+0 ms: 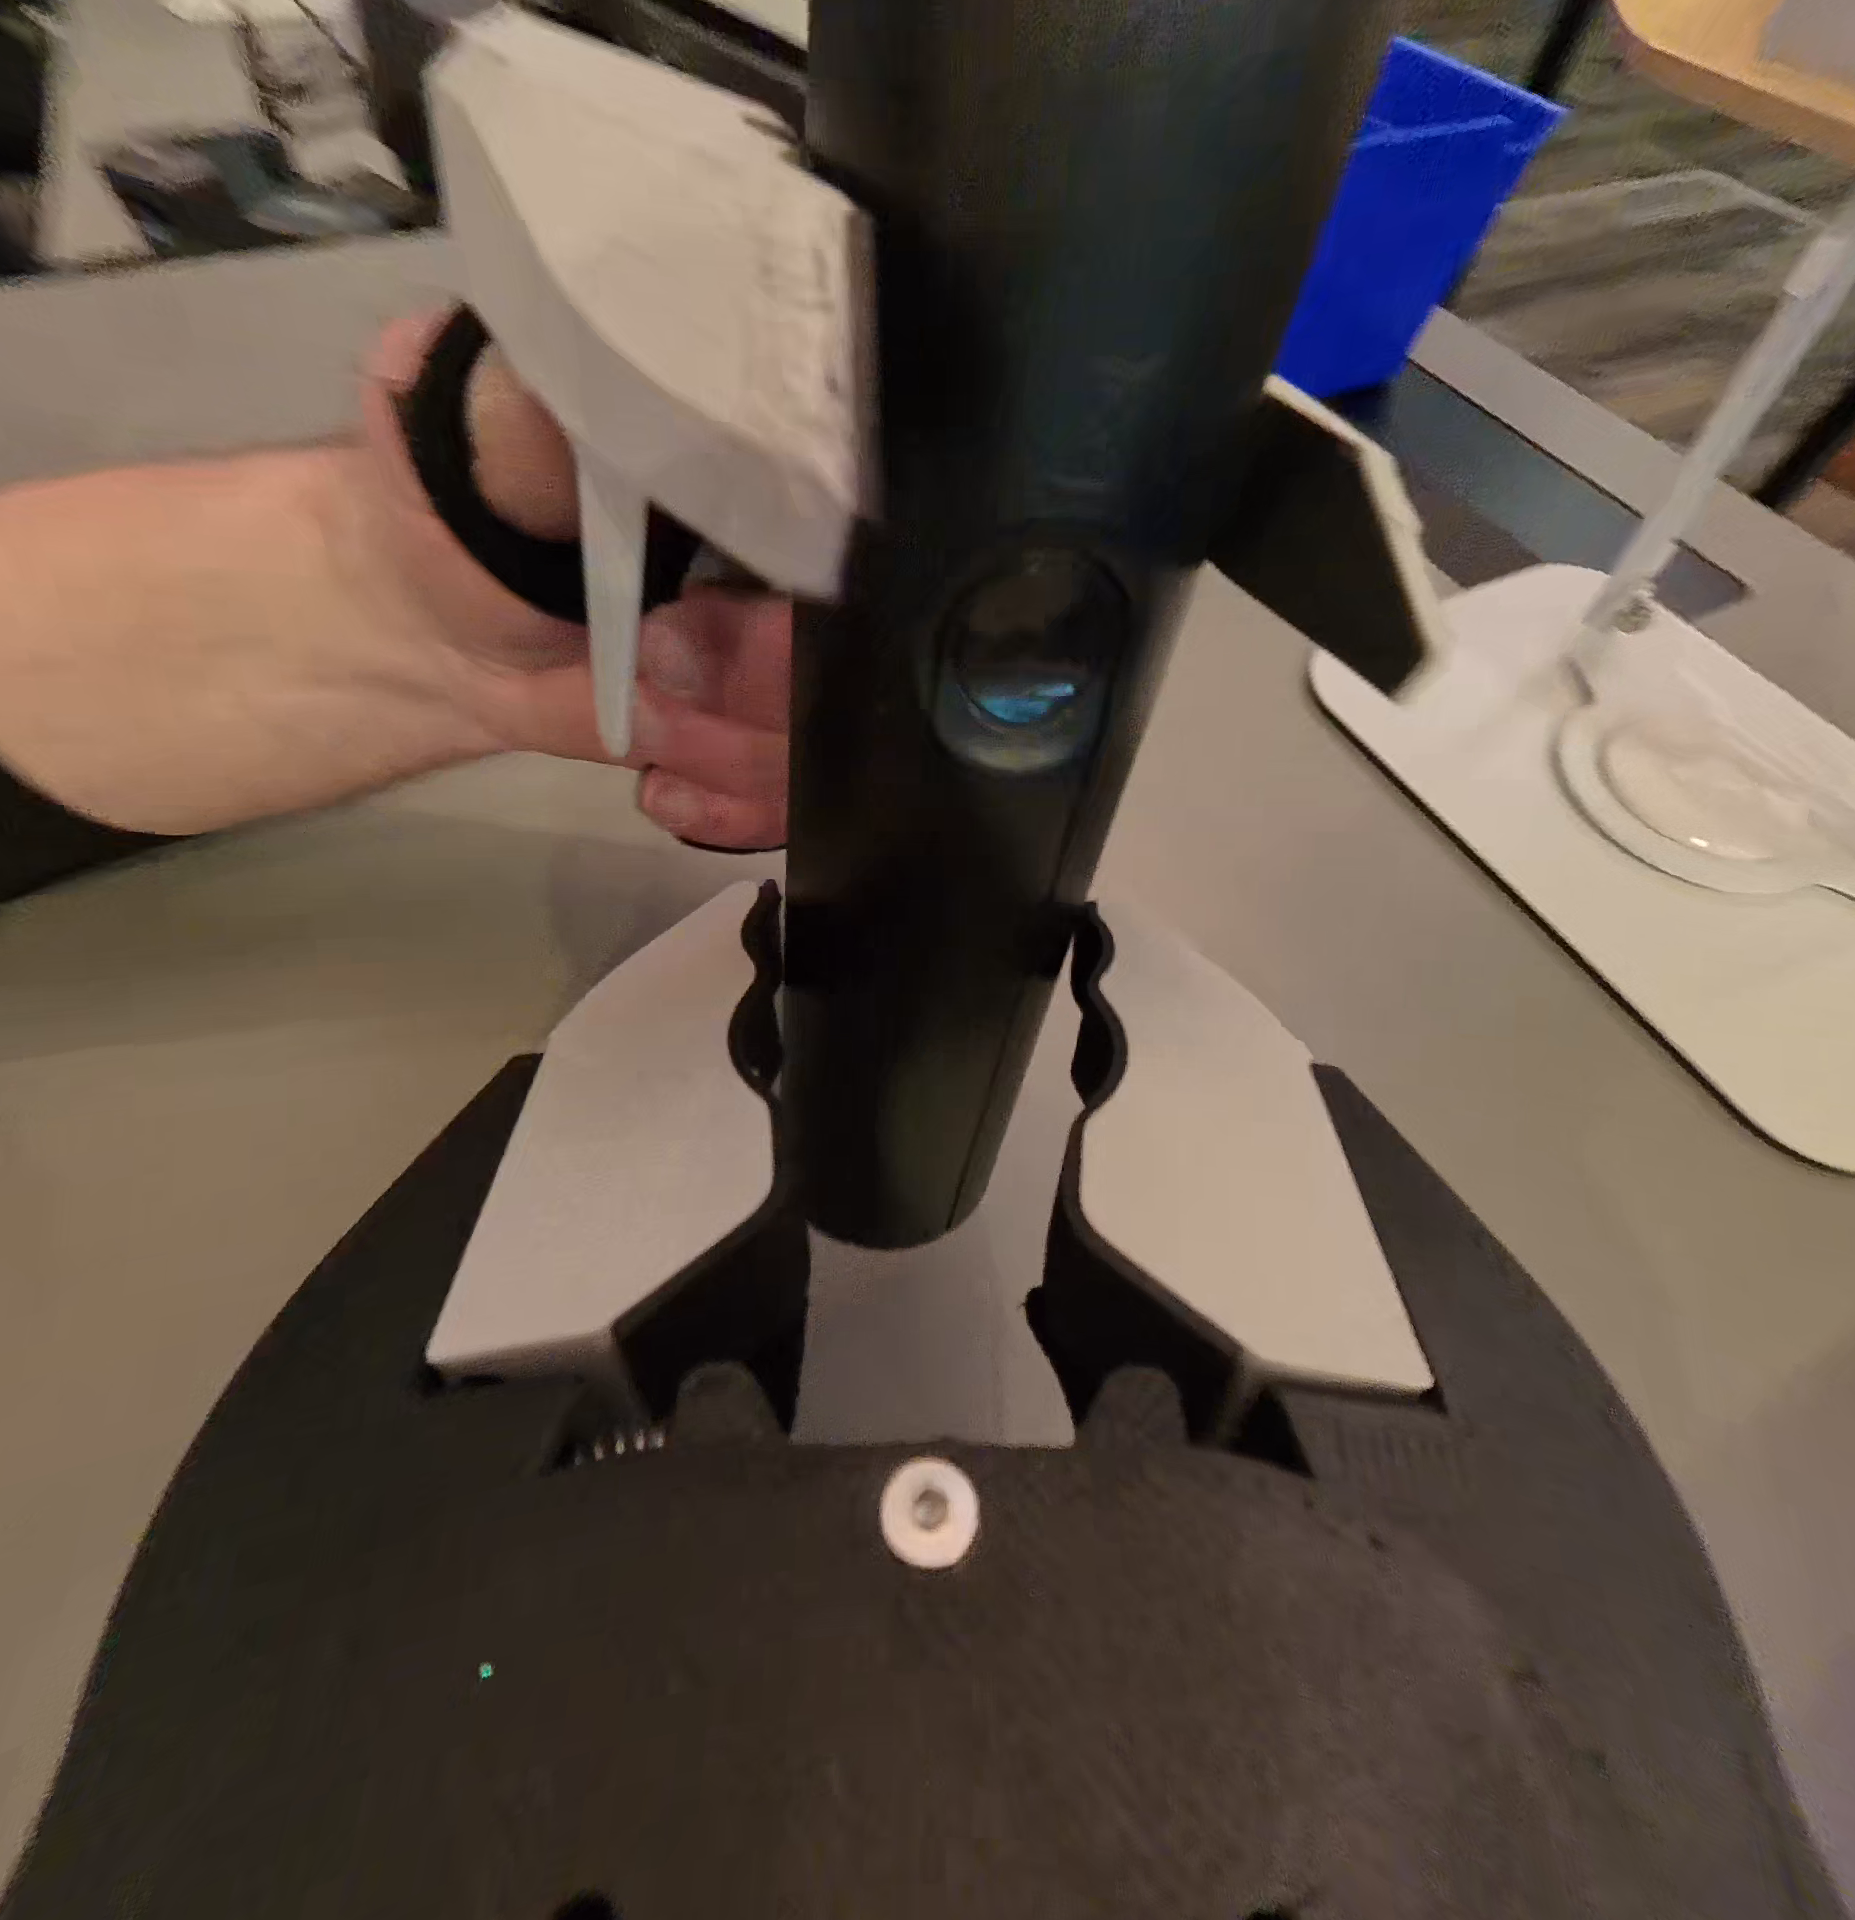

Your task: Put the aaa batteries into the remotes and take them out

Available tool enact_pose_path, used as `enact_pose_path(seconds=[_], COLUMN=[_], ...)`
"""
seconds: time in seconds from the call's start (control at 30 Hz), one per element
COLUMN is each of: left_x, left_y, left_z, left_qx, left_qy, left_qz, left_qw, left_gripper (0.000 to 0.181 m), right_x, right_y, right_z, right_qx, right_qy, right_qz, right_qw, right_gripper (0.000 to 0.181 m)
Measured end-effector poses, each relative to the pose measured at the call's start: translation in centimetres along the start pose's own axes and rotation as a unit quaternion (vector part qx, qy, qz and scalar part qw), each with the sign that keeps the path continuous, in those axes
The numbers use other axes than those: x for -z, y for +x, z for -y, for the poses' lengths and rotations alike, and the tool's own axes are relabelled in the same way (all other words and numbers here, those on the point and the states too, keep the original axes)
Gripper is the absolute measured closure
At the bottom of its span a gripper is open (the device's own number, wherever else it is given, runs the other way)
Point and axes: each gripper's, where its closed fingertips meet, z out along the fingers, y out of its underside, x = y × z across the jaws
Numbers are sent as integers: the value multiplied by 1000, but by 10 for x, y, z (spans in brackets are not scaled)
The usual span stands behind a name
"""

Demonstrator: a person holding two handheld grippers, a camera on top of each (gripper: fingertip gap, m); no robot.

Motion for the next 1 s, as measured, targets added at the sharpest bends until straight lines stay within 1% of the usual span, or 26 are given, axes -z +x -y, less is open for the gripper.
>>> enact_pose_path(seconds=[0.07,0.17,0.23,0.3,0.37,0.43,0.5,0.57,0.63,0.73,0.8,0.83,0.9,0.93,0.97,1.0], left_x=[6,11,13,16,19,20,18,13,11,9,7,5,0,-2,-4,-7], left_y=[0,4,5,5,2,2,2,4,5,6,11,15,22,27,31,35], left_z=[2,2,-2,-8,-13,-16,-18,-24,-26,-27,-29,-29,-32,-35,-36,-36], left_qx=[2,-6,-13,2,12,18,7,-1,-6,-19,-22,-22,-32,-36,-46,-52], left_qy=[6,2,-3,-3,6,11,12,-2,-5,-19,-38,-42,-63,-75,-83,-80], left_qz=[-16,-41,-48,-60,-65,-73,-73,-76,-72,-59,-67,-75,-83,-93,-102,-104], left_qw=[1000,999,999,998,998,997,997,997,997,998,997,996,994,992,990,990], left_gripper=[125,127,127,127,127,127,127,127,128,129,129,123,111,112,118,121], right_x=[10,21,19,13,11,6,-4,-13,-15,-9,-1,3,13,17,21,26], right_y=[-2,7,5,3,-1,-3,-6,-14,-16,-19,-24,-26,-32,-34,-36,-39], right_z=[3,-2,-8,-6,4,13,13,11,11,7,3,1,-1,-2,-4,-6], right_qx=[-43,-113,-143,-156,-179,-189,-186,-191,-196,-172,-148,-132,-103,-92,-84,-80], right_qy=[22,34,30,55,84,103,96,89,95,78,54,42,14,3,-10,-21], right_qz=[60,117,157,183,221,242,249,277,295,315,339,351,392,411,433,458], right_qw=[997,986,977,969,955,946,946,937,930,930,928,926,914,907,897,885], right_gripper=[126,133,130,131,128,129,130,130,135,138,142,144,146,146,146,147])
